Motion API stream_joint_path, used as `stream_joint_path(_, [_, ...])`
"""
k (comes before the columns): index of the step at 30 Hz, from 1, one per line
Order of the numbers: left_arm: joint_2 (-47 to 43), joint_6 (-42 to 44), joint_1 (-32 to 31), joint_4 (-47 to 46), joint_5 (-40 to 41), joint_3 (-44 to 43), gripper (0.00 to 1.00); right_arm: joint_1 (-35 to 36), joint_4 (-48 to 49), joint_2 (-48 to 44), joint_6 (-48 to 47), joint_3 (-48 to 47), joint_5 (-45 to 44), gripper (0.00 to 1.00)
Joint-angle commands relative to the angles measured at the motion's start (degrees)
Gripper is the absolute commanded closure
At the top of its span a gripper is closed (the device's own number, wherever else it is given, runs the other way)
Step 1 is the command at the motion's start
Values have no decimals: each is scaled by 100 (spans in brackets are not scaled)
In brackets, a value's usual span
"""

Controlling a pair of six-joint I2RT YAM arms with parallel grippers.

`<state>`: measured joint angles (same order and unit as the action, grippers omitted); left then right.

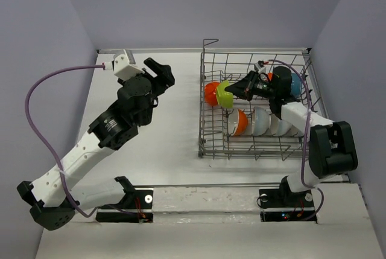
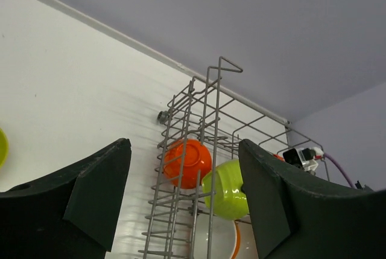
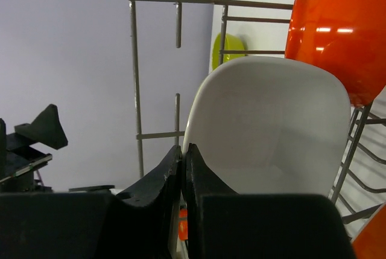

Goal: Load the bowls into the dish rack
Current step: Turn the bowl upside down over the dish rack.

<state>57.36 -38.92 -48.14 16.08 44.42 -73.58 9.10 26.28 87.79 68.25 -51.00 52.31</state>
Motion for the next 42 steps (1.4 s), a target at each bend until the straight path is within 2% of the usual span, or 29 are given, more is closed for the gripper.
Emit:
stream_joint_path(1, [99,148,156,-508,-443,10,19,249,-686,71,-752,-568,42,99])
stream_joint_path(15, [670,218,542,-834,-1252,178,19,522,-695,476,-690,-718,244,99])
stream_joint_path(20, [732,227,578,-913,-1331,195,19,522,-616,502,-585,-665,270,99])
stream_joint_path(24, [759,227,613,-931,-1357,213,19,575,-1,573,-146,-516,446,99])
stream_joint_path(42, [706,200,674,-887,-1419,239,19,680,-185,713,-347,-323,306,99])
